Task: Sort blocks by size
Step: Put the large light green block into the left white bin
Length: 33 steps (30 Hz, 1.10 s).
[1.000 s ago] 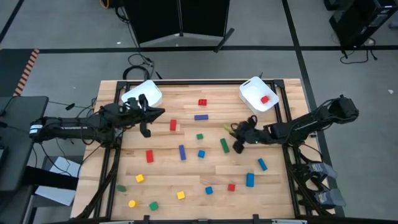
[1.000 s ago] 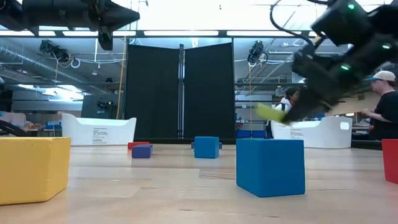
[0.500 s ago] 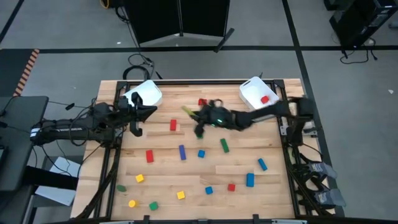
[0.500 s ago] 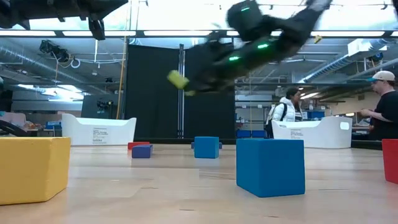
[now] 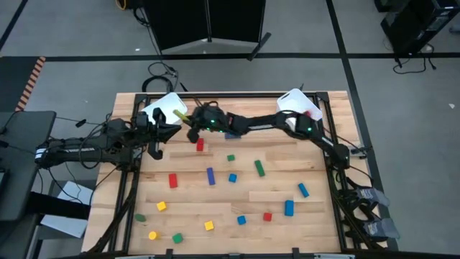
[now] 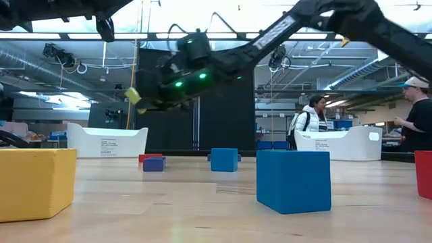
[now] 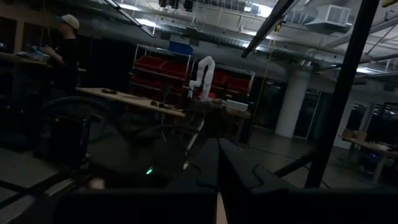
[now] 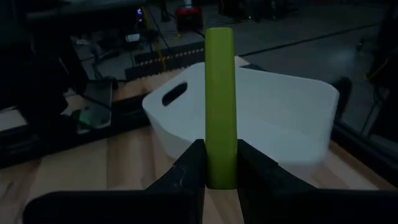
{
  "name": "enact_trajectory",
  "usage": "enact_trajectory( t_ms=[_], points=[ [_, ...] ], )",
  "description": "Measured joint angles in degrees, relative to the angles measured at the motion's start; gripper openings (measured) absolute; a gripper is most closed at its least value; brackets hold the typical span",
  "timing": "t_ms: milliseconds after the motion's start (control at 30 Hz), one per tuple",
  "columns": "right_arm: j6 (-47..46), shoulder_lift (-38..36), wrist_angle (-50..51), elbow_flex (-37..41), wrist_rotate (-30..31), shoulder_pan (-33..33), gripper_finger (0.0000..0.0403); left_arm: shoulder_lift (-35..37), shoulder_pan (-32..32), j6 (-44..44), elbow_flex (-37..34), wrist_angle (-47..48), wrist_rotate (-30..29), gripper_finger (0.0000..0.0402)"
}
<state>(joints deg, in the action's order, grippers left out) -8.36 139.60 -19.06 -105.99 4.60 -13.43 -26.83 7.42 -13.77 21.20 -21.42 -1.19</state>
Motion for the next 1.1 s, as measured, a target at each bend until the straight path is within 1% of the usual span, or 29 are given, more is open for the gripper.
enact_trajectory(
  t_ms=[133, 267, 467, 700, 867, 1100],
  points=[
    [1.06, 5.28, 3.42, -9.42, 0.0, -0.58, 0.007, -0.01, 0.0, -0.38, 0.01, -0.02, 0.0, 0.0011],
    [1.07, 9.4, 6.99, -17.01, 0.06, -1.66, 0.007, 0.0, 0.0, -1.36, -0.01, -0.03, 0.0, 0.0011],
    [1.07, 13.12, 9.84, -24.1, 0.11, -3.34, 0.007, 0.0, 0.0, -1.52, -0.01, 0.07, 0.0, 0.0011],
    [-0.47, 13.28, 11.93, -24.81, 0.51, -5.97, 0.007, -0.04, 0.0, -1.52, -0.01, 0.08, -0.02, 0.0011],
    [-2.18, 13.27, 13.8, -24.81, -2.19, -7.34, 0.007, -0.04, 0.0, -1.43, -0.01, 0.08, -0.02, 0.0011],
    [-2.1, 13.22, 14.43, -24.81, -4.63, -7.0, 0.007, -0.03, 0.0, -1.29, -0.01, -0.04, -0.02, 0.0011]
  ],
)
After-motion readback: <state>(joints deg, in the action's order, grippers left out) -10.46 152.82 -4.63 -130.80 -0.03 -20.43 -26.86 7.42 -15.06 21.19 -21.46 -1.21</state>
